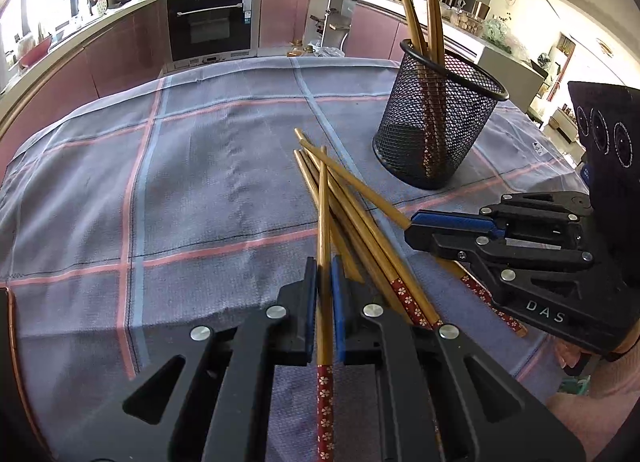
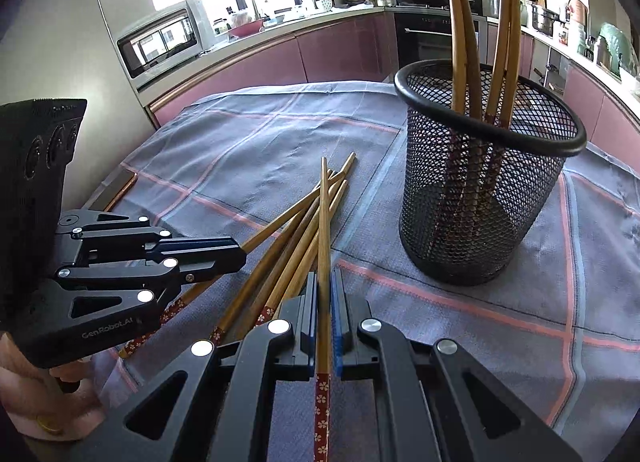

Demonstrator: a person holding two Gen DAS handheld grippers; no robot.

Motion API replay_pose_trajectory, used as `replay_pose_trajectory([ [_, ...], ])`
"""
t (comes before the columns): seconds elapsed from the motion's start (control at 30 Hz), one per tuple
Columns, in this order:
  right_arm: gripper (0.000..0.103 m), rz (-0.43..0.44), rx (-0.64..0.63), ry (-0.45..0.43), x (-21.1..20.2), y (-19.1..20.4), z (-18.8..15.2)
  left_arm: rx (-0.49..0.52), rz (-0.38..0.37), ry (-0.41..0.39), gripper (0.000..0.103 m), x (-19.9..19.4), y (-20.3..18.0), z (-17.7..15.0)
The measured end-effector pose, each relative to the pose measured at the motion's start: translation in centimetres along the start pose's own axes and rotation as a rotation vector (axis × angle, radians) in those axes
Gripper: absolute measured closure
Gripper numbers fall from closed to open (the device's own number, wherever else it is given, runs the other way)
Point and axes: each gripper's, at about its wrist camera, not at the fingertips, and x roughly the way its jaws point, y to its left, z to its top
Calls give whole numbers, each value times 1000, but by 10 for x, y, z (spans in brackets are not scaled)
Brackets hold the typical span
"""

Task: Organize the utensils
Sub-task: 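Move the left tool to the remaining chopsticks and grasp one while the right tool grasps another, then lift the left tool's chopstick over the mesh cup while the right tool carries its chopstick there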

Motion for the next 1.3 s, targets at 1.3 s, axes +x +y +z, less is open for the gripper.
replay_pose_trajectory([
  [1.3,97,37,49,-266,-89,-26,20,-21,-195,-174,95,-85,-1,33],
])
